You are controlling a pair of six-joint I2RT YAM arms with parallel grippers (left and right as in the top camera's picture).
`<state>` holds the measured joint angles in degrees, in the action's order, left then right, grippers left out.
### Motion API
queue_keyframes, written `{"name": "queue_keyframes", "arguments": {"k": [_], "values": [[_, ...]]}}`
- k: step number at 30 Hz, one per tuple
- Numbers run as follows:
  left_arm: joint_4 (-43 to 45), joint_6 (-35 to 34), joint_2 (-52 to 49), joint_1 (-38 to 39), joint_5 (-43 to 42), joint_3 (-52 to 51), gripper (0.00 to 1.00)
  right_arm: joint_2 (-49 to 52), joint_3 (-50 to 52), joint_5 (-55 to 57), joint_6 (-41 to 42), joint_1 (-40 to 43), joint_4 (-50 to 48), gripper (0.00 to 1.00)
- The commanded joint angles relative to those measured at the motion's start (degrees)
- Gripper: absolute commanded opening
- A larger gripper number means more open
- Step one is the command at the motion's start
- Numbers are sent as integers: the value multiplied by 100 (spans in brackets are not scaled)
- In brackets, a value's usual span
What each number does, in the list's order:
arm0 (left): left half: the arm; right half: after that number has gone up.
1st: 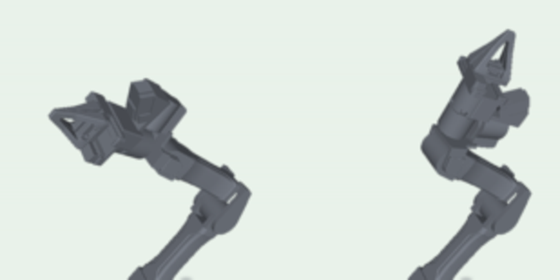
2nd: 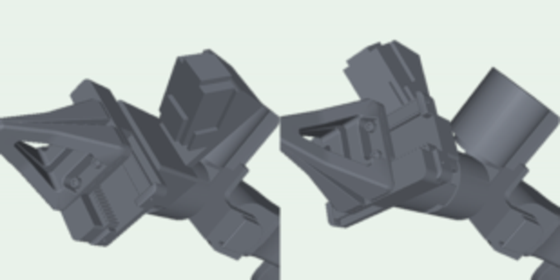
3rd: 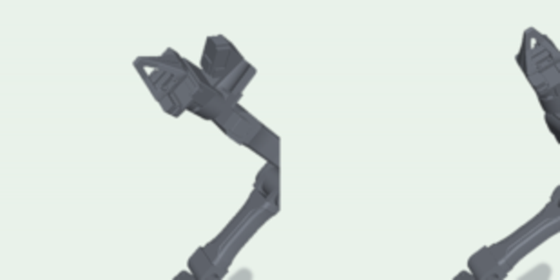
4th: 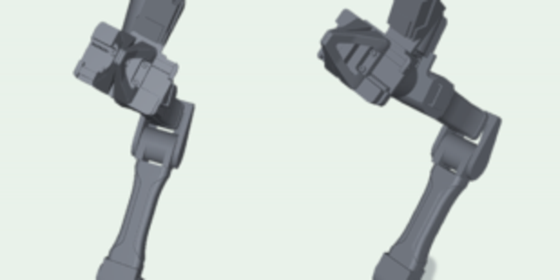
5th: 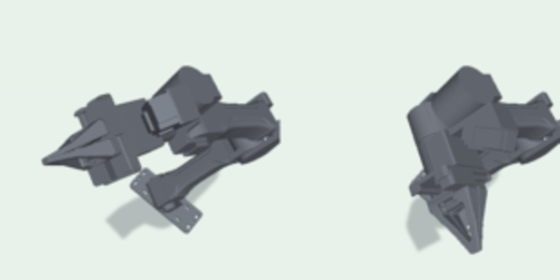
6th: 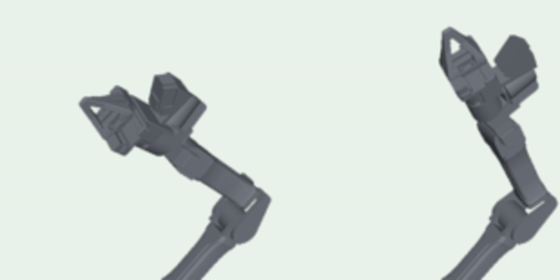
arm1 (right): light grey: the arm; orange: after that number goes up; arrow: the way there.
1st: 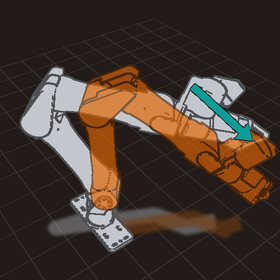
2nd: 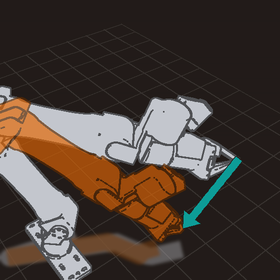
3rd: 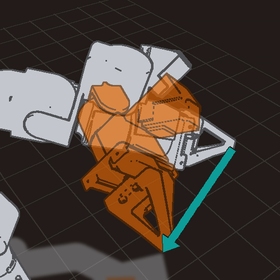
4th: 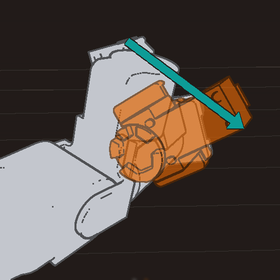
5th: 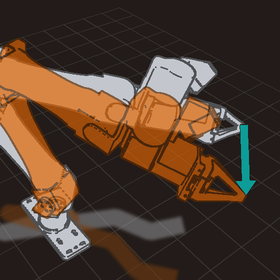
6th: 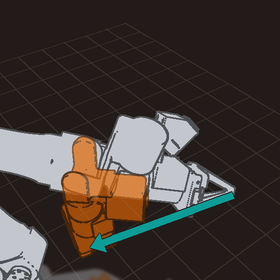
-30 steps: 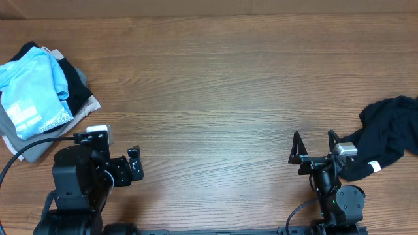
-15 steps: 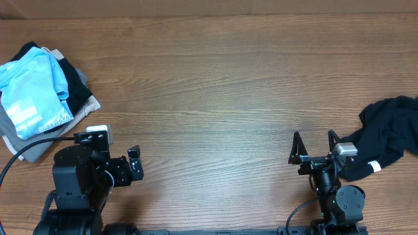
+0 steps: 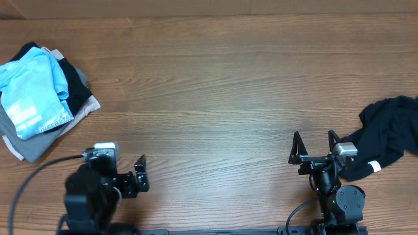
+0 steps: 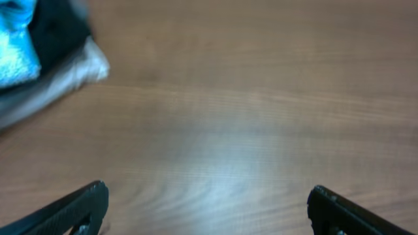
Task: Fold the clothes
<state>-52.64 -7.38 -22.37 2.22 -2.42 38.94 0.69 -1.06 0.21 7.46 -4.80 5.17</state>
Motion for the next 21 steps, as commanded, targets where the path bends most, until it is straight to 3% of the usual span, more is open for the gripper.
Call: {"name": "queue_keyframes", "arguments": {"k": [1,10,18,21], "values": [[730,-61,831,195,52,-1080,100,-52,61,-31,-2,44,-35,100],[2955,-476,2232,195,-13,-2914,100,-52,61,-31,-2,44,-35,100],[5215,393,2218,195,55,-3657,100,-52,61,-31,-2,42,-35,100],[5534,730,2218,195,50,-3845,100,-52,61,-31,-2,42,-35,100]]}}
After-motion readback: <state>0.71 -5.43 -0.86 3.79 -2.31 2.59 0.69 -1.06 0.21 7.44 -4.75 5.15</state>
